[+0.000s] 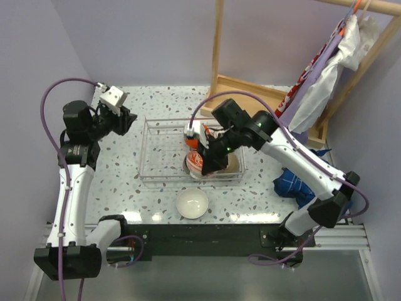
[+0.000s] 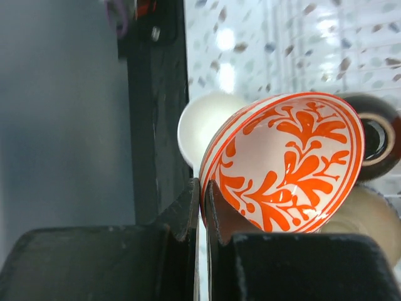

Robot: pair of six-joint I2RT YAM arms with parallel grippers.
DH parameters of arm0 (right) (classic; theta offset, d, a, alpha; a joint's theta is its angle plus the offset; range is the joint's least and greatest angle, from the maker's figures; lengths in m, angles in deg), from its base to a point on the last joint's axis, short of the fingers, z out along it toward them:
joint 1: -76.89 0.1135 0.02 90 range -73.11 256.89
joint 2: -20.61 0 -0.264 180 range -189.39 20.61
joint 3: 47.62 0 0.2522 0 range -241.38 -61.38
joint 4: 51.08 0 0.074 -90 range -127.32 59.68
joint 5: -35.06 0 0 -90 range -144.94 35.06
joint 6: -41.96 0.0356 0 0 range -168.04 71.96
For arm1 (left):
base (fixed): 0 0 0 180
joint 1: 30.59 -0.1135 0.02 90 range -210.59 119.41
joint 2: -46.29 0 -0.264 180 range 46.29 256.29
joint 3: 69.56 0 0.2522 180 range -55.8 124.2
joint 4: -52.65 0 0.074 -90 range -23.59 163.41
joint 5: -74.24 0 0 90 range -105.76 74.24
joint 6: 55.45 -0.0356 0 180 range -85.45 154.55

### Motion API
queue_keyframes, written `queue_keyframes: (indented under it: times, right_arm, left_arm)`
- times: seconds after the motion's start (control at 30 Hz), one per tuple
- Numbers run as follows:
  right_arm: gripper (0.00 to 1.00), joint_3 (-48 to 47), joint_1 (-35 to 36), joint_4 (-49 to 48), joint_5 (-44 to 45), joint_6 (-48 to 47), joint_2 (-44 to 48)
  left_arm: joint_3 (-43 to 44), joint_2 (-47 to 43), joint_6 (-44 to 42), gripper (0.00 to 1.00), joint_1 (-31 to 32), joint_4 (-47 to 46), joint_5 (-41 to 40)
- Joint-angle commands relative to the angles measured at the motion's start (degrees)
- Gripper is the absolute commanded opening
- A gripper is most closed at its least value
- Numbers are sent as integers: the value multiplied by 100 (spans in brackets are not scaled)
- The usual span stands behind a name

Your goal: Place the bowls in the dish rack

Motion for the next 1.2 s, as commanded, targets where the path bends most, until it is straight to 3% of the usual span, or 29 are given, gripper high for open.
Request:
queue_keyframes:
  times: [0.0,0.13,0.33,0.4,0.43,0.83,0.97,1.17]
  right_arm:
    - [0,-402,-659,-2149,-1146,2592,-420]
    - [0,105,-846,-4613,-1402,4053,-544]
    - [0,1056,-846,-7551,-963,6093,-876]
    - [0,1346,-846,-8083,-814,6709,-991]
    - [0,1435,-846,-8512,-752,6852,-1027]
    - [0,3043,-863,-10632,249,8953,-1247]
    - [0,3228,-750,-10590,408,9051,-1124]
    - [0,3518,-696,-9563,812,9129,-1027]
  left_arm:
    - [670,442,-330,30,229,181,-233]
    - [856,732,-498,1,247,393,-339]
    - [953,934,-181,0,352,498,-630]
    - [962,1039,-330,0,405,629,-655]
    - [927,1066,-383,0,684,648,-743]
    - [487,1383,-673,0,1064,902,-954]
    - [434,1418,-875,0,1117,1043,-998]
    - [504,1611,-1016,0,1336,1165,-1069]
